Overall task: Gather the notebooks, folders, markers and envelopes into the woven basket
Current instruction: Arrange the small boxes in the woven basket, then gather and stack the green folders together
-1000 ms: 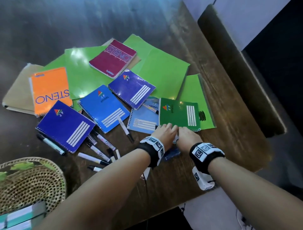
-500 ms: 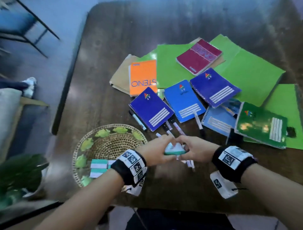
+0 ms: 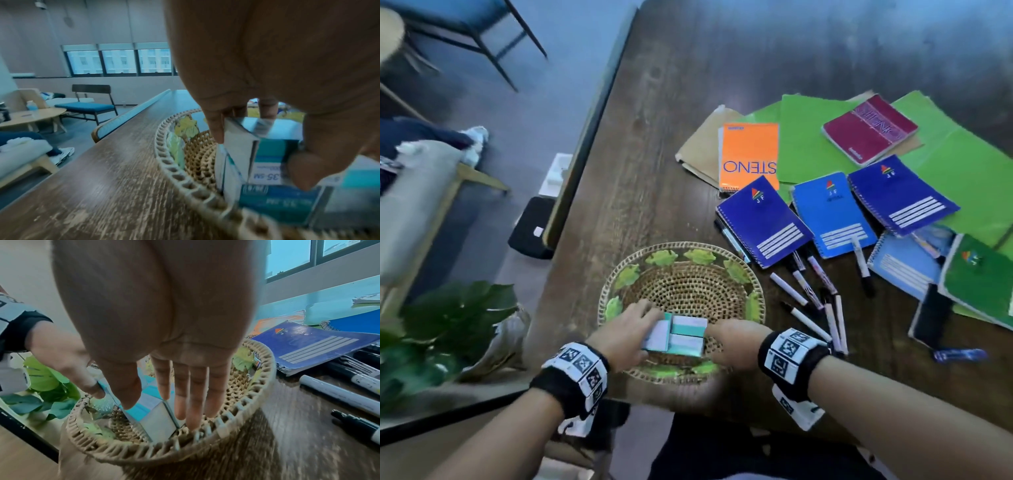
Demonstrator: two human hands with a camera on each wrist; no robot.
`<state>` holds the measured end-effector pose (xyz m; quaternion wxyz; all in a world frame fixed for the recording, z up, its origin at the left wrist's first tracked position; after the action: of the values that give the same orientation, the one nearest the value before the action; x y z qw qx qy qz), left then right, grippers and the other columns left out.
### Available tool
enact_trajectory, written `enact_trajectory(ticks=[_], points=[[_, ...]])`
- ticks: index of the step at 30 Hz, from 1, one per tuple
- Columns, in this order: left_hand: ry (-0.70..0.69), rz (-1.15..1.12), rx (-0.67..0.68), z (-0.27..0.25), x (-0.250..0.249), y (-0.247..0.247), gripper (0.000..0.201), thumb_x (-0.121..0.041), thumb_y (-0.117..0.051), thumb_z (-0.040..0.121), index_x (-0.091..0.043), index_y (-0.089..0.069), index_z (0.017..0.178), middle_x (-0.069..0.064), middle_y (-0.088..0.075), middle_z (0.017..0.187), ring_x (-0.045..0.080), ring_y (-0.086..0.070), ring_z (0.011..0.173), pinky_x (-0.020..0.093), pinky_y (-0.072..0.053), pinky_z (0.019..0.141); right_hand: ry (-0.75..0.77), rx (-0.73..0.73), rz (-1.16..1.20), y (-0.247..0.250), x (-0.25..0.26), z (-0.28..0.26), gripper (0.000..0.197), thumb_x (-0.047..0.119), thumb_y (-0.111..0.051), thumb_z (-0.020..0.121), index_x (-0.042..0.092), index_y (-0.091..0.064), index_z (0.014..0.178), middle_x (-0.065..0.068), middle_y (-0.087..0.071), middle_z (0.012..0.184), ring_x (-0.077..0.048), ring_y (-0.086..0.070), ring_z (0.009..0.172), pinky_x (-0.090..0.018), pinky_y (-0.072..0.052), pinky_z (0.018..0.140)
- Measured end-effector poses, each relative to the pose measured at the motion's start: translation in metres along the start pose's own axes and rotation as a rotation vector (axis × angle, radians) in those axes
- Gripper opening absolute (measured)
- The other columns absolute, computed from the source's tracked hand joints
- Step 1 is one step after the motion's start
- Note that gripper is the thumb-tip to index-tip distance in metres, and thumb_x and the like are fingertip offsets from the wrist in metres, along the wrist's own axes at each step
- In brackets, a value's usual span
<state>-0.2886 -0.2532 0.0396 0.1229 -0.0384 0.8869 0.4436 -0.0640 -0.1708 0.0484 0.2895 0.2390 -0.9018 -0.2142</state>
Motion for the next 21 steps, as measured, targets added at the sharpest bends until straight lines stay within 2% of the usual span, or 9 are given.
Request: enact_trajectory(ticks=[4,7,9,11,13,17,21], points=[[-0.035,0.172,-0.005,0.0,-0.002,-0.007,0.074,-0.03,-0.076,0.075,-0.027,-0.033,0.135,-0.004,-0.038,0.124,0.017,-0.043,0.109,0.031,-0.042,0.094,-0.014,-0.026,0.04,-0.003,0.001,-0.007,0.051,0.033,-0.053,0.099,0.023,-0.041,0.148,-0.01,-0.062,0.127,-0.032,-0.061,0.113,-0.041,-0.051,0.089],[-0.034,0.224,-0.01,-0.001,-0.004,-0.008,0.083,-0.043,-0.074,0.076,-0.028,-0.027,0.143,-0.002,-0.039,0.127,0.018,-0.043,0.111,0.035,-0.041,0.095,-0.032,-0.035,0.08,0.001,-0.002,-0.006,0.051,0.032,-0.055,0.099,0.023,-0.042,0.148,-0.01,-0.063,0.126,-0.031,-0.062,0.111,-0.041,-0.054,0.091],[-0.044,0.189,-0.053,0.001,-0.01,-0.006,0.081,-0.063,-0.061,0.08,-0.03,-0.026,0.145,-0.002,-0.04,0.13,0.019,-0.043,0.115,0.038,-0.04,0.099,-0.063,-0.05,0.113,0.002,-0.004,-0.004,0.047,0.032,-0.055,0.098,0.024,-0.047,0.143,-0.007,-0.065,0.124,-0.029,-0.063,0.108,-0.044,-0.055,0.091],[-0.084,0.149,-0.149,0.005,-0.021,0.003,0.072,-0.074,-0.04,0.086,-0.03,-0.033,0.142,-0.002,-0.042,0.131,0.017,-0.045,0.117,0.038,-0.041,0.101,-0.094,-0.082,0.147,0.004,-0.007,-0.003,0.038,0.033,-0.055,0.098,0.024,-0.055,0.135,-0.004,-0.066,0.122,-0.026,-0.064,0.106,-0.044,-0.056,0.089],[-0.147,0.076,-0.232,0.014,-0.036,0.018,0.065,-0.074,-0.031,0.09,-0.03,-0.043,0.136,-0.005,-0.045,0.128,0.014,-0.046,0.116,0.035,-0.042,0.1,-0.123,-0.147,0.196,0.009,-0.012,-0.006,0.031,0.035,-0.052,0.098,0.022,-0.06,0.125,-0.001,-0.067,0.116,-0.024,-0.065,0.101,-0.04,-0.057,0.085],[-0.28,-0.101,-0.297,0.046,-0.074,0.049,0.051,-0.066,-0.038,0.094,-0.029,-0.055,0.124,-0.011,-0.053,0.115,0.008,-0.052,0.106,0.029,-0.048,0.092,-0.16,-0.345,0.319,0.026,-0.036,-0.023,0.02,0.033,-0.049,0.097,0.021,-0.062,0.105,-0.002,-0.069,0.101,-0.024,-0.065,0.093,-0.034,-0.052,0.074],[-0.335,-0.233,-0.265,0.095,-0.123,0.073,0.032,-0.055,-0.047,0.095,-0.032,-0.057,0.116,-0.016,-0.054,0.11,0.003,-0.057,0.096,0.028,-0.054,0.084,-0.253,-0.505,0.451,0.04,-0.085,-0.054,0.015,0.035,-0.051,0.097,0.026,-0.062,0.096,0.008,-0.066,0.088,-0.017,-0.065,0.093,-0.036,-0.054,0.088]])
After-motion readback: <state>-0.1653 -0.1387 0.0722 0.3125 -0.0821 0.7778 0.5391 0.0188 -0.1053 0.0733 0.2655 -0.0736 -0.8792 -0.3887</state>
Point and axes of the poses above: each hand's wrist, its own z-axis towards the middle knuckle, its own y-axis out of the back of the hand, x = y × z, the point moved 1 cm from there along z, towards the middle knuckle
